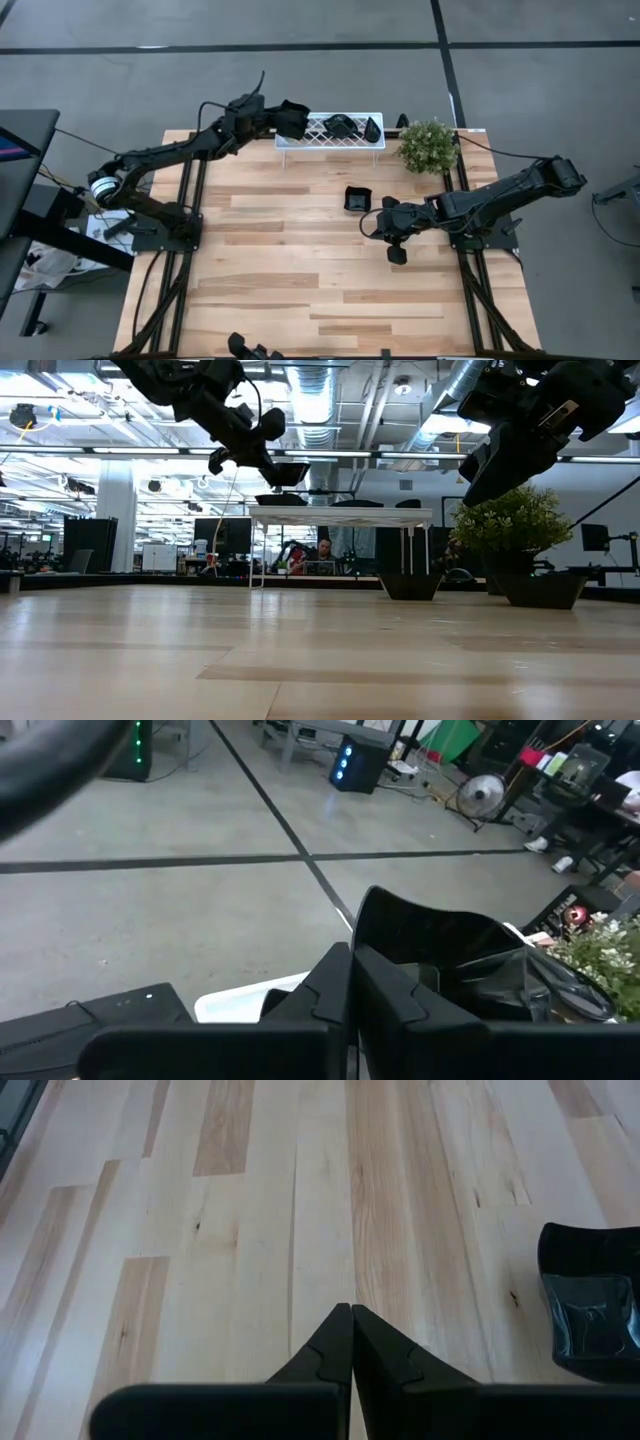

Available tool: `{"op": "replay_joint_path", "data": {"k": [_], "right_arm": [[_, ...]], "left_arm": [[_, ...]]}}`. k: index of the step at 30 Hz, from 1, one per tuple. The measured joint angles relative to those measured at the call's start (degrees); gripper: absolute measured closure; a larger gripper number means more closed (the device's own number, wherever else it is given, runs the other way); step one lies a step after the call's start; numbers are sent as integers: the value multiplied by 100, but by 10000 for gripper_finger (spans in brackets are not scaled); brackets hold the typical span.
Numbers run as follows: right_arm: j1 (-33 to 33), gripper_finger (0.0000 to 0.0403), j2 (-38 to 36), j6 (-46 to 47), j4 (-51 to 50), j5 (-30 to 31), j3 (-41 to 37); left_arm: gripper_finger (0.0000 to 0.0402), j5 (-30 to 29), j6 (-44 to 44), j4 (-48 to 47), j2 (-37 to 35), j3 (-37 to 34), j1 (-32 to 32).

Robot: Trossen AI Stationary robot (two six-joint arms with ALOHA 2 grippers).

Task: Pick & Place Mini shaped plates
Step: Stack the distorted square plate on top of the distorted square plate on the shelf

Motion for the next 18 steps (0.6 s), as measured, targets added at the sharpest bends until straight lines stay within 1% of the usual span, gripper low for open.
{"op": "replay_joint_path", "data": {"k": [4, 12, 18], "right_arm": [[0, 403, -1, 0, 0, 0, 0], [0, 403, 1, 0, 2, 0, 0], [0, 403, 0, 0, 2, 0, 0]], "left_arm": [[372, -13, 3, 115, 88, 0, 0], [327, -13, 0, 198, 502, 0, 58], [308, -13, 1, 245, 456, 0, 57]]}}
